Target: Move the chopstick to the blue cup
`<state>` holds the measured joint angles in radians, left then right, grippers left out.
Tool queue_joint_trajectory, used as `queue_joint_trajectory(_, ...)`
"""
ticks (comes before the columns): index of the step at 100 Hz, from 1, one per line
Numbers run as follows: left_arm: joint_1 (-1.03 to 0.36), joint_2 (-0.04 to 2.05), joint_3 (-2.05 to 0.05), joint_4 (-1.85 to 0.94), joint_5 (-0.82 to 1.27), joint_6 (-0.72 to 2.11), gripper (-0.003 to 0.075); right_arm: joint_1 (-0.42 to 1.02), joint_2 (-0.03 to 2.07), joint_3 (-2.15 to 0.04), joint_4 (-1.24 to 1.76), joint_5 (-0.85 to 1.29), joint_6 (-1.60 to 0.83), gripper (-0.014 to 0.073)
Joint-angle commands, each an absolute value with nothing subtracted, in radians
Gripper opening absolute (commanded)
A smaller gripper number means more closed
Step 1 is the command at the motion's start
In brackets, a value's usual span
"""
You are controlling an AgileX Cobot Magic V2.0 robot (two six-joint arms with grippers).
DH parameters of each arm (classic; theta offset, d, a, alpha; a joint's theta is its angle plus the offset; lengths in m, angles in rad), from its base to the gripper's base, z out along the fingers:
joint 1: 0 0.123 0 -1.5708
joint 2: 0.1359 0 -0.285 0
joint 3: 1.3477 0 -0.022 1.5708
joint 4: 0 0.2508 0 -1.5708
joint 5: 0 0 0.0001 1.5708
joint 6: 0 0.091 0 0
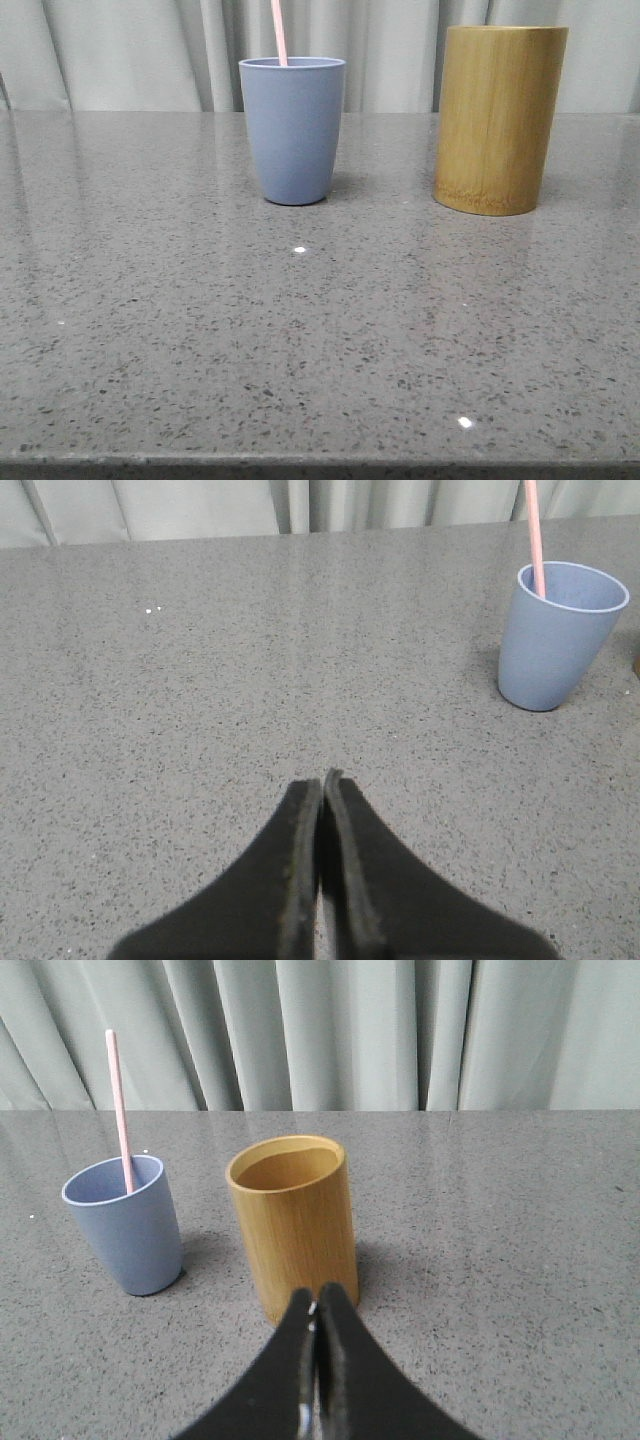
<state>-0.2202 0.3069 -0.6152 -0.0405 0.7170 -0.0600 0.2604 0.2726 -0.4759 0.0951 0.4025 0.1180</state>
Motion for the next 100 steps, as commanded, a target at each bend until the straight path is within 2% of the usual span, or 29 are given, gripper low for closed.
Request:
queue_joint_trajectory(1,-0.218,0.276,-0.612,-0.042,0.632,-0.071,-0.0019,0.256,0.229,-0.477,0.088,0.343,0.112,-0.0059)
queue_joint_trajectory(25,-0.220,0.185,-0.564,-0.042,0.634,-0.071,-0.0019,0.256,0.166,-0.459,0.088,0.349,0.112,-0.0059)
queue_joint_trajectory(100,-0.220,0.183,-0.564,-0.042,0.634,-0.071,-0.0019,0.256,0.166,-0.459,0.088,0.349,0.112,-0.0059)
